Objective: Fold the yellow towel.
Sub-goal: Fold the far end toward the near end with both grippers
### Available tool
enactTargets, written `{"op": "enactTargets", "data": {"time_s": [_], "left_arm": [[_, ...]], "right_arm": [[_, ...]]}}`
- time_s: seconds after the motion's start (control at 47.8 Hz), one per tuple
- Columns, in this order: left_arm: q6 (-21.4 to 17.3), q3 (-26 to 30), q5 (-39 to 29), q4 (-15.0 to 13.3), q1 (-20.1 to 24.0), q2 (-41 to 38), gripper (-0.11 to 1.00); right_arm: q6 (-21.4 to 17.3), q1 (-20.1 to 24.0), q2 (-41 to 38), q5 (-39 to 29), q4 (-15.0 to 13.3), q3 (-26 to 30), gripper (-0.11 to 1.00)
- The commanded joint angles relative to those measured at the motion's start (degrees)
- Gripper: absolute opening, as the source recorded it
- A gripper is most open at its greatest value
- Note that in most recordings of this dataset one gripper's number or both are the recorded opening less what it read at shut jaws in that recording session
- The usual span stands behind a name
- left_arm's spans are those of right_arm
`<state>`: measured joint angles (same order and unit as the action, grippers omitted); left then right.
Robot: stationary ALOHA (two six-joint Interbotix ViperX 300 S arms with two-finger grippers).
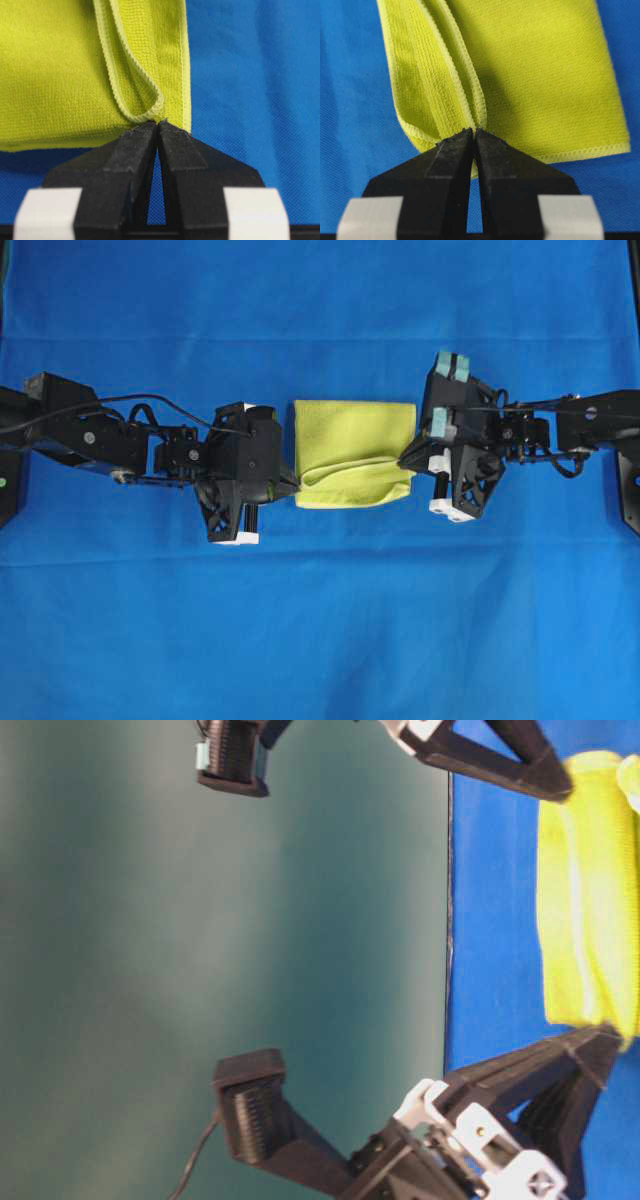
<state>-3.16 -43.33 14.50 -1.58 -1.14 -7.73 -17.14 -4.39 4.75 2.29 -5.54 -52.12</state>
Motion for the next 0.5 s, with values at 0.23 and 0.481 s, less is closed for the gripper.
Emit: {"op": "enactTargets", "data": {"time_s": [0.23,0.481], "left_arm": [[0.00,2.64,0.44,0.00,-1.05,-1.58,0.02],[-0.09,3.08,0.53,0.00,-1.05,-1.23,0.02]], "right_arm": [[-0.62,0.79,-0.88,1.76,0.18,1.49,0.03],[-1.23,2.20,-1.14,2.20,0.44,1.93,0.09]]}}
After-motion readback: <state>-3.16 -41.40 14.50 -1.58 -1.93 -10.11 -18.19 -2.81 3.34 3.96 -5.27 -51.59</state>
